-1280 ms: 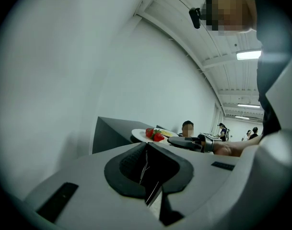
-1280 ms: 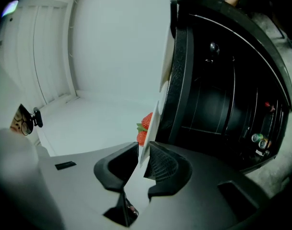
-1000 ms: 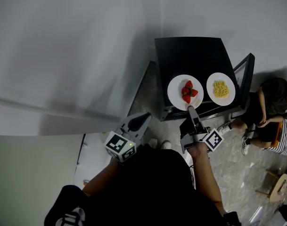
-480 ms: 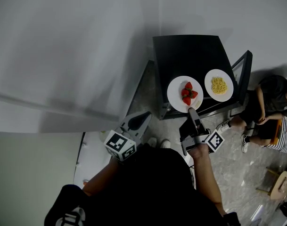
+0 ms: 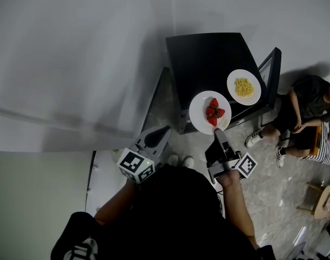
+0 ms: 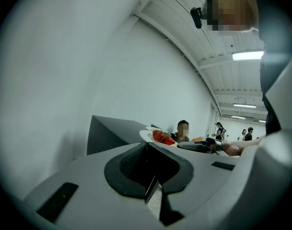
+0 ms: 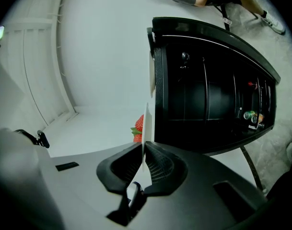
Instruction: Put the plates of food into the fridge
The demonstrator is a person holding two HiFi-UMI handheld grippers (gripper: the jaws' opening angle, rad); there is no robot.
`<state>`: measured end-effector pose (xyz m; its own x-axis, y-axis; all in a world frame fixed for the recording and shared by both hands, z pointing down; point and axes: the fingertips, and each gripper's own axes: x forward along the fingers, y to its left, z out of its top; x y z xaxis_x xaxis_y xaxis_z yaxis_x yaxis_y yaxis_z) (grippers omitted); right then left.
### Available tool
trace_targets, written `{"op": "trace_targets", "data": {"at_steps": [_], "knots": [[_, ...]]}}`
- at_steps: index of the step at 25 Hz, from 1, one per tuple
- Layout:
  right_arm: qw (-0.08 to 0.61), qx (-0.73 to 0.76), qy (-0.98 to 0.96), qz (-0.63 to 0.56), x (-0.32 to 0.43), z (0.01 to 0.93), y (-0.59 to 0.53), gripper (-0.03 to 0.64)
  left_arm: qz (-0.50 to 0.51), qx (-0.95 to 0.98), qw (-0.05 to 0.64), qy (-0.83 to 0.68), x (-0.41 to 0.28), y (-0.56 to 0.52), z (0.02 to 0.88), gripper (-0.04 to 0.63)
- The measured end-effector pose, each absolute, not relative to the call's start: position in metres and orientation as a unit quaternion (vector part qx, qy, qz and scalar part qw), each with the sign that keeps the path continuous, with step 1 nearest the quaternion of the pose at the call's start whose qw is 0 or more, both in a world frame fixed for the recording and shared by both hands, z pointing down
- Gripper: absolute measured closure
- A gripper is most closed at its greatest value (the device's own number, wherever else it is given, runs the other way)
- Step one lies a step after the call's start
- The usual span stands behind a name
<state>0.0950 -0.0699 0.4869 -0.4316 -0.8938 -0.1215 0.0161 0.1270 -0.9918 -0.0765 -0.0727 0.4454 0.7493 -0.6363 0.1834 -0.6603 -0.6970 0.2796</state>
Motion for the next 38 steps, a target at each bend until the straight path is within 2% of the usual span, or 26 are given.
{"op": "trace_targets", "data": {"at_steps": [19,38], "knots": [[0.381,-0.365,0.62,-0.581,0.11,0.52,-0.015,0.577,0.054,0.924,0.166,-0.341,-0.07,-0.047,0.45,0.565],[0.331,-0.401,0.604,-0.604,0.111,0.591,-0.051,0.577,0.057,0.918,0.171,-0.354,-0.079,-0.048,0.457,0.565]]}}
